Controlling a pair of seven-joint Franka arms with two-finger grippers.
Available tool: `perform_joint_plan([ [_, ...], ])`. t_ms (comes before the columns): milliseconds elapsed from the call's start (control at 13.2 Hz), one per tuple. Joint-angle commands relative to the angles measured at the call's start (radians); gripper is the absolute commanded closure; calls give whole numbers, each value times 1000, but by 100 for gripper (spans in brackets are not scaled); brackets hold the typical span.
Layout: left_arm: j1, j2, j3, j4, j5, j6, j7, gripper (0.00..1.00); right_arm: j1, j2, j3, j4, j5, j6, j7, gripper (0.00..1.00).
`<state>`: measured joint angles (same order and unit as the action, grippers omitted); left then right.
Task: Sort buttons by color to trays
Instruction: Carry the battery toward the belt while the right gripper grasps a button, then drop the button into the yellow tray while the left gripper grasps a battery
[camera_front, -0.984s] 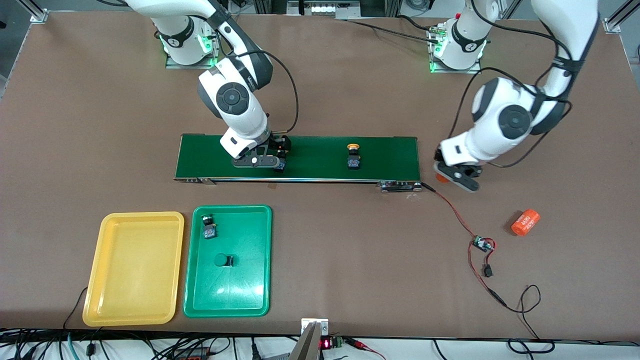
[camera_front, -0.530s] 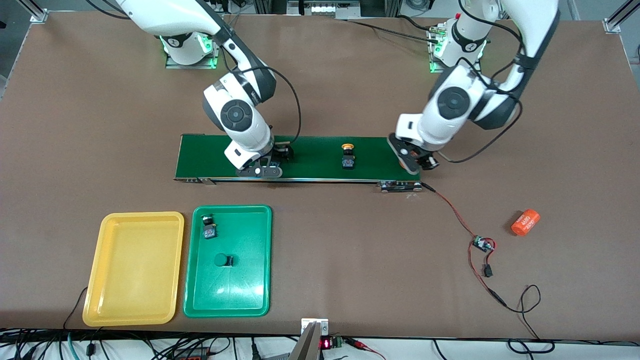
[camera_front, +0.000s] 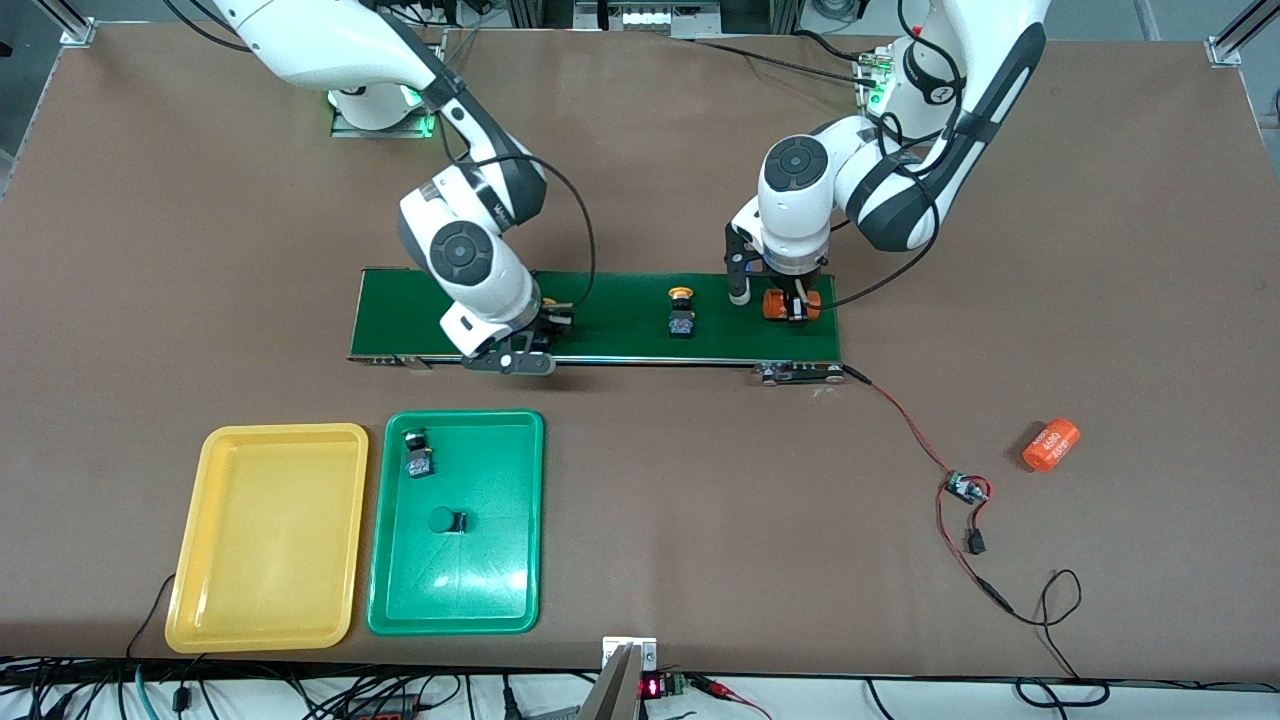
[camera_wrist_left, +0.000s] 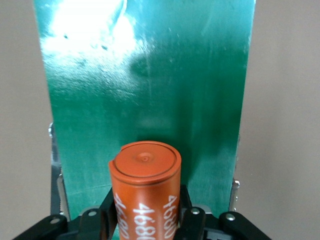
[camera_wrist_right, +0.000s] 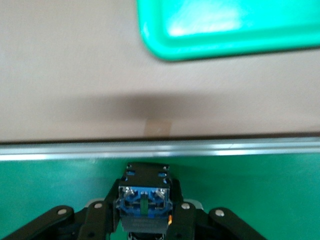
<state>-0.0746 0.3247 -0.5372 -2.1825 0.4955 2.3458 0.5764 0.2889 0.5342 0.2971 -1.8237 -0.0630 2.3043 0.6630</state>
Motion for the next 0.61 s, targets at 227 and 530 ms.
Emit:
perform_joint_plan([
  [227,-2,-15,14,23,17,-16,16,0,-250,-20,7,263,5,-316,-351,100],
  [530,180,-85,14,29,0,-19,22,0,-456,73,5,354,-3,-321,-678,100],
])
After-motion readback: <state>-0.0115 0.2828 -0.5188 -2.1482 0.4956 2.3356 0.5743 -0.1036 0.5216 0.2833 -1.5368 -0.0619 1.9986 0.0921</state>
